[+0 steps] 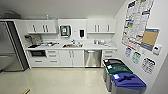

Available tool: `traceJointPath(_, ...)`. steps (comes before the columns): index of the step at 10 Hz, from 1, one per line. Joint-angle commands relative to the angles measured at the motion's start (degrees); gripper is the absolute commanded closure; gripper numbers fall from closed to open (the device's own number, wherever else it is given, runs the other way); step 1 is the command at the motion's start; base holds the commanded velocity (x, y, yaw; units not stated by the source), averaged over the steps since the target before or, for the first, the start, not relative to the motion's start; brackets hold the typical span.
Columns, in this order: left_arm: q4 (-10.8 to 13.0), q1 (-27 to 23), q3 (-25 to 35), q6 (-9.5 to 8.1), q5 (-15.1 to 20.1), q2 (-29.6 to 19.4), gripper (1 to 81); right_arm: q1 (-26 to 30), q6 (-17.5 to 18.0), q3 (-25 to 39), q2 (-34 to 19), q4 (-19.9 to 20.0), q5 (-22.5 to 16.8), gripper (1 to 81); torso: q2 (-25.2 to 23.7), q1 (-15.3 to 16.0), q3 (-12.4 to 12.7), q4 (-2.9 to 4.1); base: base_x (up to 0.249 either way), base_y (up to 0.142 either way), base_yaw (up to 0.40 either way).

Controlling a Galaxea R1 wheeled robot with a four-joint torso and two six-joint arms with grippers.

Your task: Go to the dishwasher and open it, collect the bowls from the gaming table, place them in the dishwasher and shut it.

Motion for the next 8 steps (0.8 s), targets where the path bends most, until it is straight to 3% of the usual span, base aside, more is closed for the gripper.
traceJointPath(1, 0.48, -3.46, 0.94, 0.11, 3.01, -1.09, 1.0, 3.23, -0.21, 1.09, -0.98, 0.11, -2.69, 1.0, 0.00, 0.00, 0.00, 0.00, 0.191, 0.000, 0.000)
traceJointPath(8, 0.40, -3.46, 0.94, 0.11, 3.01, -1.18, 1.0, 3.23, -0.21, 1.09, -1.06, 0.11, -2.69, 1.0, 0.00, 0.02, 0.00, 0.00, 0.188, 0.000, 0.000)
